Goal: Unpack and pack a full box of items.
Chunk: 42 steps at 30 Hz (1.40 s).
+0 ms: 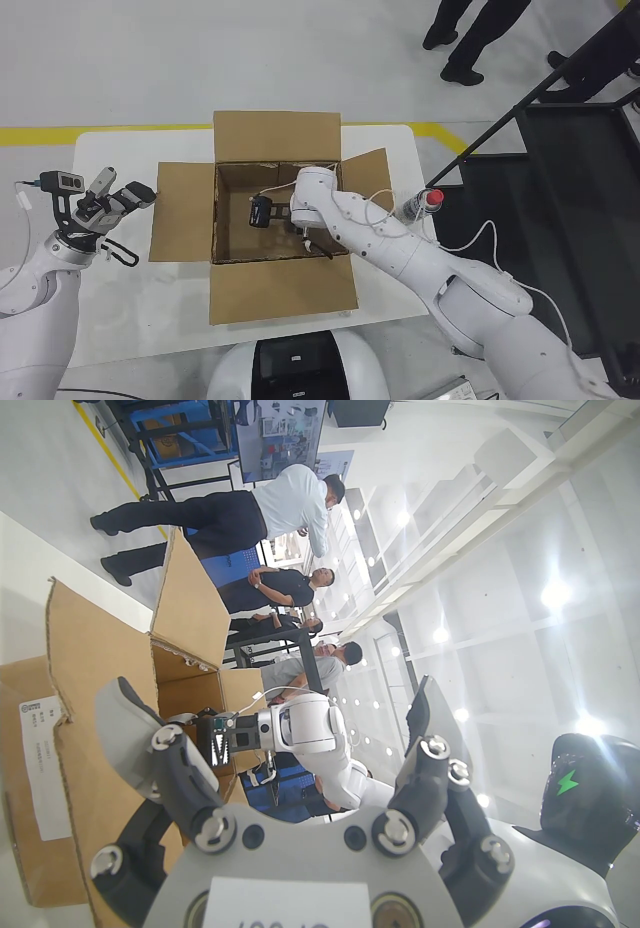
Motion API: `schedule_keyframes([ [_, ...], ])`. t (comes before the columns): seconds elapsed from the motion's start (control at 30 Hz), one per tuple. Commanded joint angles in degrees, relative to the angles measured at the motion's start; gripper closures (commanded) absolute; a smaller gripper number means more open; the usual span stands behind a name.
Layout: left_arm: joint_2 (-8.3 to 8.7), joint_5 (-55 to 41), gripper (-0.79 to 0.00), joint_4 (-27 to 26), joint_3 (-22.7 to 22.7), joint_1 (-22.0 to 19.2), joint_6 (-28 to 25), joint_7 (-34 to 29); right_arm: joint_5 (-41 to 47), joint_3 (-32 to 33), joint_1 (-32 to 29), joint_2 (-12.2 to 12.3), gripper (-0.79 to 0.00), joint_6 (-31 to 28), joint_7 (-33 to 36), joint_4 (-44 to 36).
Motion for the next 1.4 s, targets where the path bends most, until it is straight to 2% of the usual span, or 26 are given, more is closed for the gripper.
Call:
schedule_keyframes([
  [0.0, 0.00, -0.13, -0.785, 0.00, 0.00, 0.00, 0.00, -0.01, 0.52, -0.62, 0.50, -0.73, -0.363, 0.05, -0.75, 1.82],
  [0.03, 0.00, -0.13, -0.785, 0.00, 0.00, 0.00, 0.00, -0.01, 0.92, -0.77, 0.64, -1.05, -0.379, 0.26, -1.09, 2.68],
  [0.07, 0.00, -0.13, -0.785, 0.00, 0.00, 0.00, 0.00, -0.01, 1.23, -0.86, 0.73, -1.25, -0.456, 0.30, -1.31, 3.24],
  [0.13, 0.00, -0.13, -0.785, 0.00, 0.00, 0.00, 0.00, -0.01, 2.28, -1.07, 1.19, -1.90, -0.708, -0.18, -2.46, 4.95],
  [0.17, 0.00, -0.13, -0.785, 0.00, 0.00, 0.00, 0.00, -0.01, 2.62, -1.05, 1.25, -2.06, -0.785, -0.26, -3.11, 5.32],
  [0.3, 0.00, -0.13, -0.785, 0.00, 0.00, 0.00, 0.00, -0.01, 2.96, -0.90, 1.27, -2.48, -0.785, -1.65, -6.93, 6.53],
  [0.67, 0.00, -0.13, -0.785, 0.00, 0.00, 0.00, 0.00, -0.01, 1.43, -0.32, 1.20, -2.77, -0.785, -2.35, -10.59, 9.81],
  [0.7, 0.00, -0.13, -0.785, 0.00, 0.00, 0.00, 0.00, -0.01, 1.35, -0.37, 1.26, -2.89, -0.751, -2.39, -10.88, 10.18],
  [0.77, 0.00, -0.13, -0.785, 0.00, 0.00, 0.00, 0.00, -0.01, 1.48, -0.48, 1.33, -3.16, -0.456, -2.70, -11.45, 10.85],
  [0.8, 0.00, -0.13, -0.785, 0.00, 0.00, 0.00, 0.00, -0.01, 1.44, -0.62, 1.38, -3.31, -0.345, -3.01, -11.68, 11.22],
  [0.87, 0.00, -0.13, -0.785, 0.00, 0.00, 0.00, 0.00, -0.01, 1.39, -0.90, 1.44, -3.62, -0.249, -3.54, -12.33, 12.08],
  [0.9, 0.00, -0.13, -0.785, 0.00, 0.00, 0.00, 0.00, -0.01, 1.49, -1.12, 1.38, -3.82, -0.166, -3.89, -12.55, 12.15],
  [0.93, 0.00, -0.13, -0.785, 0.00, 0.00, 0.00, 0.00, -0.01, 1.58, -1.25, 1.38, -4.00, -0.117, -3.99, -12.57, 12.37],
  [0.97, 0.00, -0.13, -0.785, 0.00, 0.00, 0.00, 0.00, -0.01, 1.61, -1.39, 1.37, -4.16, -0.108, -4.04, -12.62, 12.54],
  [1.03, 0.00, -0.13, -0.785, 0.00, 0.00, 0.00, 0.00, -0.01, 1.63, -1.53, 1.43, -4.44, 0.000, -4.24, -12.92, 12.98],
  [1.2, 0.00, -0.13, -0.785, 0.00, 0.00, 0.00, 0.00, -0.01, 1.33, -1.31, 1.52, -4.64, 0.000, -4.68, -13.66, 13.65],
  [1.37, 0.00, -0.13, -0.785, 0.00, 0.00, 0.00, 0.00, -0.01, 0.30, 0.54, 0.72, -3.31, 0.000, -5.28, -12.53, 9.95],
])
